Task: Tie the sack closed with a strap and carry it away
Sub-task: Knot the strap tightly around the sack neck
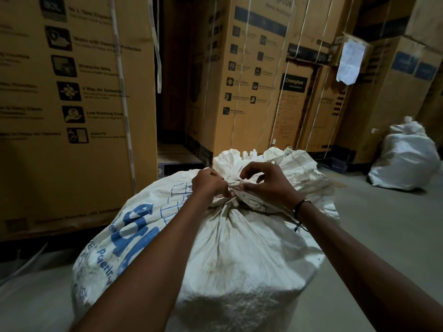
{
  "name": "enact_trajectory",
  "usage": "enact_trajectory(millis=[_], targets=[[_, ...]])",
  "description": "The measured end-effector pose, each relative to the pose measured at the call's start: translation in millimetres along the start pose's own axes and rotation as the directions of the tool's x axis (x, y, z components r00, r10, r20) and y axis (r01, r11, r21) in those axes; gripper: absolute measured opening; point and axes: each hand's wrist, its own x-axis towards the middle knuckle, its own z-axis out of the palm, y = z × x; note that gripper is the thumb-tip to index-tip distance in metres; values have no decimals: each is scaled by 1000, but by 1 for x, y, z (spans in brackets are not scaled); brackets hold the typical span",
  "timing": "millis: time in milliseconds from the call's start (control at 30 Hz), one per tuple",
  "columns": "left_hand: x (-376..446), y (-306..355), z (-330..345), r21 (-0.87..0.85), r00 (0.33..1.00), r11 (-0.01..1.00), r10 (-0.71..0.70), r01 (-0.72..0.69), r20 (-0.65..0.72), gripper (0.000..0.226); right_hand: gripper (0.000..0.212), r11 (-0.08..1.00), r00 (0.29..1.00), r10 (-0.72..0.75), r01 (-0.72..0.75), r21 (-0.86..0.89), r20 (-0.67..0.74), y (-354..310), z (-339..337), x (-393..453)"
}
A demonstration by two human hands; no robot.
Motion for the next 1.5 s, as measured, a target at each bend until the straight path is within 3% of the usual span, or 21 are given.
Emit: enact_trajectory(millis=[133,333,533,667,867,1033,1133,1333,1500], targets=[[-8,0,-3,-20,1000,1000,14,-14,-10,44,21,997,999,21,-24,-72,-35,-5,-9,-6],[-22,-9,-14,-12,973,973,229,-230,-29,42,17,994,997,65,-68,-81,-41,-10,-28,-16],[-23,-1,-27,-61,962,961,267,-270,-54,10,19,986,991,106,-116,-121,-86,-13,-44,-20],[-21,3,-31,-42,947,949,306,-311,-98,8,28,971,994,71,-89,-223,-88,-19,-42,-26],[-12,15,-43,-136,935,925,351,-356,-58,16,6,960,999,27,-34,-277,-30,-19,-38,-20],[17,30,-44,-247,943,920,328,-304,59,17,3,966,1000,-15,13,-258,-5,-15,-40,1],[31,45,-42,-197,929,934,331,-297,168,15,5,986,998,28,-18,-163,63,-15,-47,24],[32,77,-64,38,745,889,358,-456,563,32,27,993,976,120,-116,-34,184,-43,-65,64],[18,104,-76,215,798,875,262,-433,543,25,20,987,944,158,-141,-76,291,-73,-81,93]])
